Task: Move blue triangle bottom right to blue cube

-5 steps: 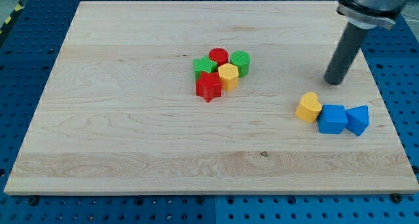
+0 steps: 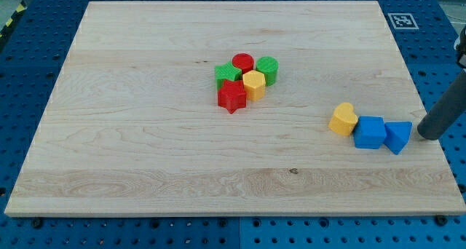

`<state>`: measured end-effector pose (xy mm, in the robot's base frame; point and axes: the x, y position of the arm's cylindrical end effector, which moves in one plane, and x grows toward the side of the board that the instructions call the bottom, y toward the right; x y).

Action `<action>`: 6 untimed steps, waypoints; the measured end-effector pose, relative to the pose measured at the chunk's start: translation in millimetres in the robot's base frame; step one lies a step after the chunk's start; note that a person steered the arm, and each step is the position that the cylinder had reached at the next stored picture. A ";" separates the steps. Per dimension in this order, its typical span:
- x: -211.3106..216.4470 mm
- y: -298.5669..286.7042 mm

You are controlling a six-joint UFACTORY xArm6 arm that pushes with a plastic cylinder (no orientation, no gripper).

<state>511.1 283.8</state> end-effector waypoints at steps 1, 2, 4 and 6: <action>-0.7 -0.1; -0.7 -6.3; 4.7 -31.7; 23.8 -63.4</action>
